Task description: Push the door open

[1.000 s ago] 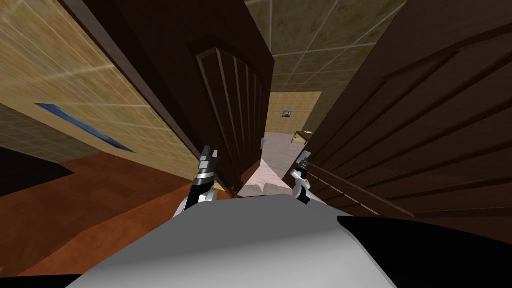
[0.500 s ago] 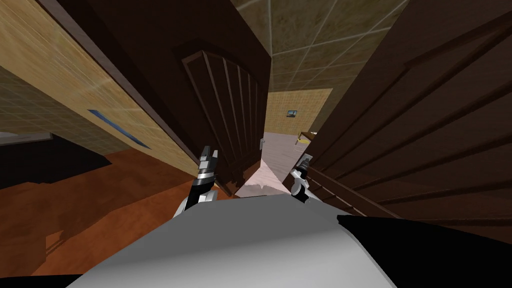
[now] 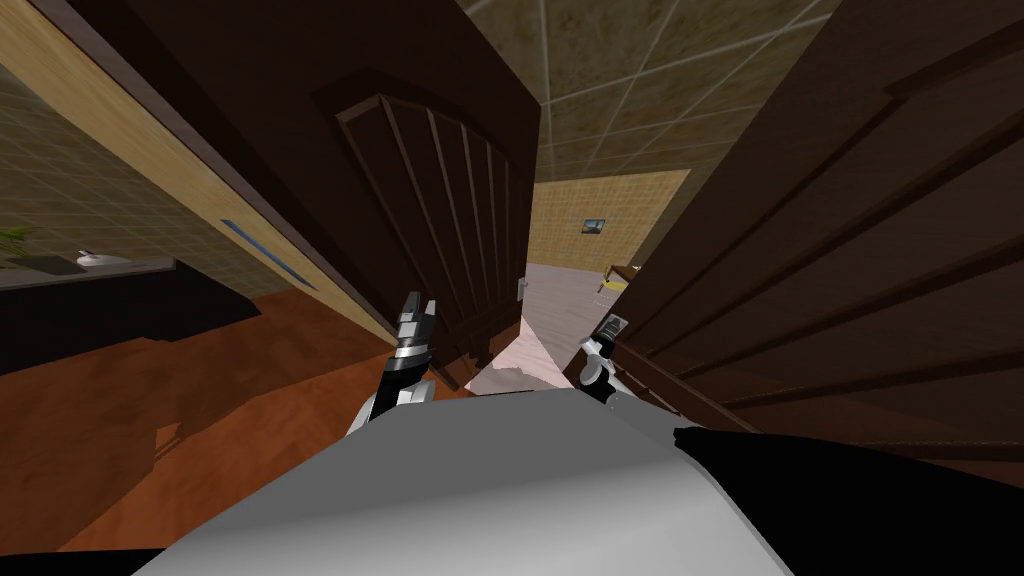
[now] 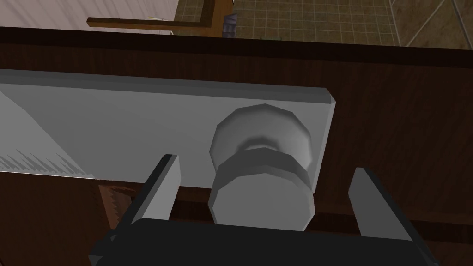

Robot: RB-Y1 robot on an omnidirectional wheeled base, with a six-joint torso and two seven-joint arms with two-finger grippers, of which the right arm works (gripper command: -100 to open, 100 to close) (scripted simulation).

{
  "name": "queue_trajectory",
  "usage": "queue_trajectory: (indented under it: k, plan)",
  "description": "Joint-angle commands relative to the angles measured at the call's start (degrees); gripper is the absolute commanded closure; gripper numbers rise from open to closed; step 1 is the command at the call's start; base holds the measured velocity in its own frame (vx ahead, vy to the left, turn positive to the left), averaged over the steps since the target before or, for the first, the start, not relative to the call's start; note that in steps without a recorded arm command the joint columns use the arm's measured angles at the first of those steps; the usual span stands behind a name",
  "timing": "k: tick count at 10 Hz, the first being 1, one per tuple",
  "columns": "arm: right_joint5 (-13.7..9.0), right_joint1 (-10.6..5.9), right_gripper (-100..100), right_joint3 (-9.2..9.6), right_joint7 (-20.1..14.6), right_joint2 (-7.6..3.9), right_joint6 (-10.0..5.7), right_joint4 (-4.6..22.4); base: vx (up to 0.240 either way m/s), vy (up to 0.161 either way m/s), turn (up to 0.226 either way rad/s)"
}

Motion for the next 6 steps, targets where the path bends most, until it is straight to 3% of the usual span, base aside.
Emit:
queue_trajectory:
  k: [1, 6]
  plan:
    - [0.02, 0.08, 100, 0.11, -0.22, 0.01, 0.14, -0.06, 0.003, 0.016, -0.035]
    - [0.02, 0.08, 100, 0.11, -0.22, 0.01, 0.14, -0.06, -0.003, 0.02, -0.007]
